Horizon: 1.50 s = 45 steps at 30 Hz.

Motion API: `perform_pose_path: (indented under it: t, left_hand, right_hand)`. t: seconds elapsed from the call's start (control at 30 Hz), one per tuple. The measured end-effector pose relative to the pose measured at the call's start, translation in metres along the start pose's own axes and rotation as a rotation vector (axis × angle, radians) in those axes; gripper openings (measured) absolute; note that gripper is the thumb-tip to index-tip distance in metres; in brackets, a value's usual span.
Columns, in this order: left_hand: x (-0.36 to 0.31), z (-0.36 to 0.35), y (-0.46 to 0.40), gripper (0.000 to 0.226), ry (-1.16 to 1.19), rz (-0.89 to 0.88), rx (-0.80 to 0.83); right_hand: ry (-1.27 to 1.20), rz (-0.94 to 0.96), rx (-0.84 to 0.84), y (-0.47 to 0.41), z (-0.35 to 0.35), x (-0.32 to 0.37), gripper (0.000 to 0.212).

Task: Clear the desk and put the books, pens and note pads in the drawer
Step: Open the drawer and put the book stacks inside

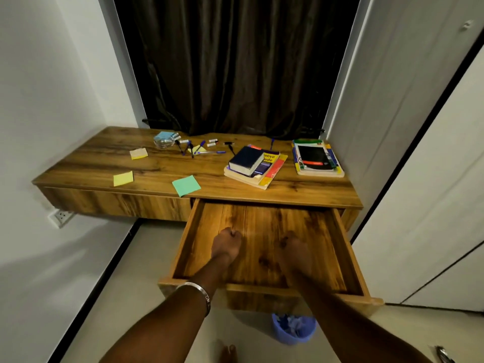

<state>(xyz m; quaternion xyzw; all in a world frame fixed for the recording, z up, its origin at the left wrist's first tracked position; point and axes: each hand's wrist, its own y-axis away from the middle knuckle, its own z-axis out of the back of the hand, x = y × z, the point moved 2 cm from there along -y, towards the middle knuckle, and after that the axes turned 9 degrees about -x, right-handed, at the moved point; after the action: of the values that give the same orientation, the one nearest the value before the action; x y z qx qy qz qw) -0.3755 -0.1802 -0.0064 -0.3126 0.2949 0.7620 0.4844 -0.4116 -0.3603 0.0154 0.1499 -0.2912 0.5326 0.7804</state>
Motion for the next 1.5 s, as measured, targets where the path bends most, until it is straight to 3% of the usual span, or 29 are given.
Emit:
perform_pose_path:
  t: [0.2,0.47,0.73,0.9,1.1,1.23,1.5]
  left_hand:
    - [-0.039,0.019,-0.062,0.031,0.049,-0.036,-0.048]
    - [-0.079,0.030,-0.174,0.035,0.096,-0.042,-0.045]
    - [-0.111,0.030,-0.272,0.034,0.115,0.008,-0.023]
    - [-0.125,0.025,-0.326,0.024,0.170,0.065,0.008]
    - [-0.128,0.006,-0.374,0.055,0.320,0.217,0.138]
    - [-0.128,-0.013,-0.385,0.053,0.367,0.277,0.252]
    - [-0.137,-0.039,-0.386,0.042,0.447,0.259,0.353]
  right_hand:
    - [0.104,0.071,0.157,-0.072,-0.014,0.032,0.049]
    - [-0.047,0.024,0.220,-0.171,-0.046,0.077,0.069]
    - [-0.200,-0.178,0.177,-0.254,-0.088,0.115,0.059]
    - [-0.363,-0.307,0.180,-0.290,-0.108,0.121,0.037]
    - [-0.473,-0.560,0.177,-0.341,-0.143,0.099,0.049]
    - [-0.545,-0.654,0.112,-0.346,-0.142,0.099,0.045]
    - [-0.645,-0.702,0.232,-0.364,-0.150,0.097,0.051]
